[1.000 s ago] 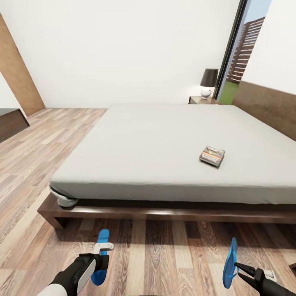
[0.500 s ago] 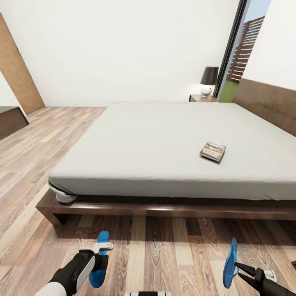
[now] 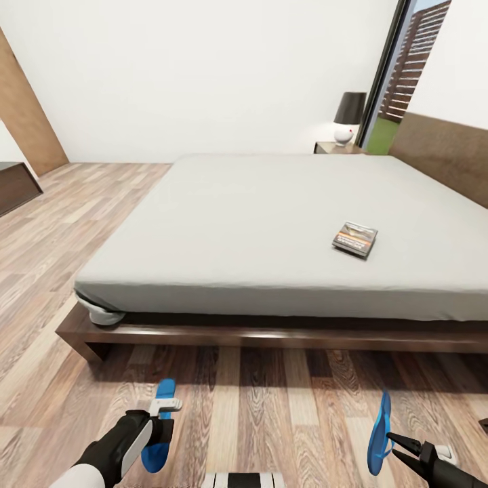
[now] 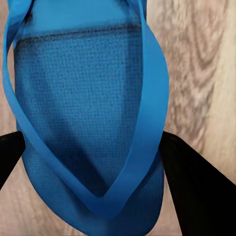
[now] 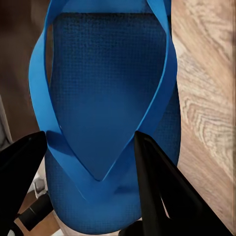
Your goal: In the bedroom, move the book from the bed onto either nightstand, and place the two sandals side by side next to the bed.
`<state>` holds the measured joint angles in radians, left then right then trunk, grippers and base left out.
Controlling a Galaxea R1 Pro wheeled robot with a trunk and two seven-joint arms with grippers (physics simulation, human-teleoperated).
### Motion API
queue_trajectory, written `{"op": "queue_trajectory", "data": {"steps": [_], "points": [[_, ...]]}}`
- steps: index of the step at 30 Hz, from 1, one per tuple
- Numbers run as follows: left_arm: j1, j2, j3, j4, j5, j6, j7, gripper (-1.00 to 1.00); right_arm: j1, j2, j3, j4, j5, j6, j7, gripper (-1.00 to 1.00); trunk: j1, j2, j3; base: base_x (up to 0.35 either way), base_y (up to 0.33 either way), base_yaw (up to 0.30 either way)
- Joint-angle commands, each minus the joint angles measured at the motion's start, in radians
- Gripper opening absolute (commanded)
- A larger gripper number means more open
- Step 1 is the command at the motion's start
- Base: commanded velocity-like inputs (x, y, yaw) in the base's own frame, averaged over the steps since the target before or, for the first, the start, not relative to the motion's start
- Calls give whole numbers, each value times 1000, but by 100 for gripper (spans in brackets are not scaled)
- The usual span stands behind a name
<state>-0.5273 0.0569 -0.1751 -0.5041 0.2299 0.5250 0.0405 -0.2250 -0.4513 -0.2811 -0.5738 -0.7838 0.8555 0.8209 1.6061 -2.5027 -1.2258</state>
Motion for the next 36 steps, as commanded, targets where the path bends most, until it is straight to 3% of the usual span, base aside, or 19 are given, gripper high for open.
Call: {"op": "queue_trajectory", "data": {"steps": [1, 23, 27, 30, 32, 36], "points": [[0, 1, -7, -2, 8, 4, 5, -100, -1, 0, -3, 0, 0, 5, 3, -100, 0, -1, -5, 0, 0, 0], [0, 3, -7, -2, 7, 0, 4, -100, -1, 0, -3, 0, 0, 3, 3, -100, 10, -6, -90, 0, 0, 0], [0, 32, -6, -27, 9, 2, 1, -100, -1, 0, -3, -4, 0, 3, 6, -100, 12, -7, -105, 0, 0, 0], [0, 47, -5, -44, 12, 4, 1, -100, -1, 0, 0, -67, 0, 3, 11, -100, 13, -7, -117, 0, 0, 0], [0, 48, -1, -46, 12, 4, 2, -100, -1, 0, 3, -96, 0, 4, 47, -100, 14, -8, -125, 0, 0, 0], [0, 49, 15, -48, 12, 4, 2, -100, -1, 0, 5, -113, 6, 4, 205, -100, 15, -9, -136, 0, 0, 0]]}}
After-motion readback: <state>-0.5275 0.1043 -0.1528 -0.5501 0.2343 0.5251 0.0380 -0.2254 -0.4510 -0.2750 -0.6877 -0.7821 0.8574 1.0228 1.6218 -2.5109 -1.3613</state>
